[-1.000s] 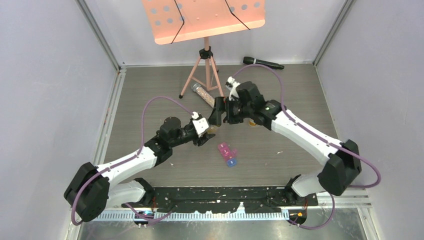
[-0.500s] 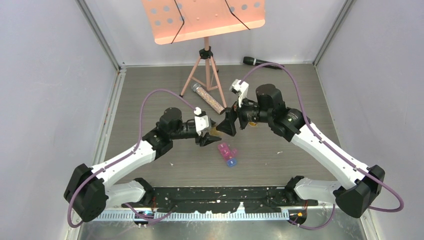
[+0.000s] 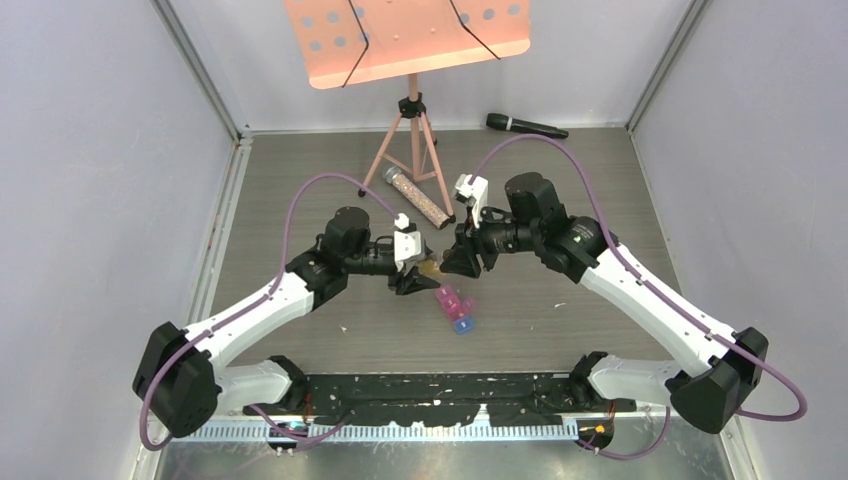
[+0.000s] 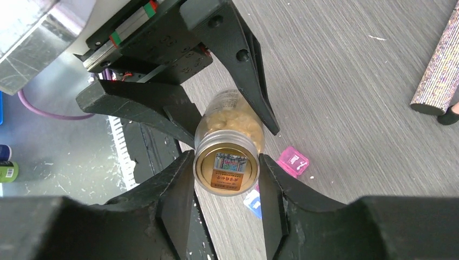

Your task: Sort the pills into containers

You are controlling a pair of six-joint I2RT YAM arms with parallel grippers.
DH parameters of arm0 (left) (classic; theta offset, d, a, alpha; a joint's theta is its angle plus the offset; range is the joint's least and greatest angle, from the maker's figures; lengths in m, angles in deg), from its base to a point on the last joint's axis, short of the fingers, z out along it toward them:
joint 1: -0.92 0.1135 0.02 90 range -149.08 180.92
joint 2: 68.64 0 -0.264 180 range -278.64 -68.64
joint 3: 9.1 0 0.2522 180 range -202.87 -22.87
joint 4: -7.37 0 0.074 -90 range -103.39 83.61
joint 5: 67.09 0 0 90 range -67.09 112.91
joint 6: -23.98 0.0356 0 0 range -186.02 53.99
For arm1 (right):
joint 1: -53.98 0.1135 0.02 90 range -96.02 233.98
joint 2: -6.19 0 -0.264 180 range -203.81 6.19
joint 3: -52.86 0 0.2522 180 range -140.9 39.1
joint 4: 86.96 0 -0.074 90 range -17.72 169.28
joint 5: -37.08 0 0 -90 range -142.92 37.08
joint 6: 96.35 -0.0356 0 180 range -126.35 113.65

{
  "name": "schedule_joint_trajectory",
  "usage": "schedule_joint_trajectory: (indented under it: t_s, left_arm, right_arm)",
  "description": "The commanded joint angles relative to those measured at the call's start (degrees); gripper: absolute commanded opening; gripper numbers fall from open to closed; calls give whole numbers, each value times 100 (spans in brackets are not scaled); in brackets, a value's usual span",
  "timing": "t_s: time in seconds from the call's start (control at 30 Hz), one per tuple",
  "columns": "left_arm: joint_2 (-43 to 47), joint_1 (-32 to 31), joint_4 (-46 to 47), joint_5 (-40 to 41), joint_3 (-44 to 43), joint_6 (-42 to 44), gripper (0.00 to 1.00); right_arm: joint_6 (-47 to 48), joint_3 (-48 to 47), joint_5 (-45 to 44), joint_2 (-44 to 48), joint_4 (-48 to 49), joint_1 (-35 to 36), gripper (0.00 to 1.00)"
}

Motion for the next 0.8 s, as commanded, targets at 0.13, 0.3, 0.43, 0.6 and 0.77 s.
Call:
schedule_joint_trajectory:
  t_s: [0.13, 0.3, 0.43, 0.6, 0.77]
  left_arm:
    - [-6, 8, 374, -51, -193, -82, 0]
    - [-45, 2, 894, 361, 40, -184, 0]
    - [-156, 8, 1201, 912, 171, -192, 0]
    - [-226, 5, 1594, 1230, 425, -220, 0]
    - [-185, 4, 2016, 1353, 716, -358, 0]
  right_arm:
    - [-1201, -7, -920, -288, 628, 72, 26]
    - [-2640, 64, -2310, -563, 873, 432, 19]
    - [-4200, -191, -3787, -968, 348, 667, 6]
    - [-4980, -434, -4550, -1171, 292, 852, 25]
    - [-5011, -466, -4324, -1009, 609, 768, 64]
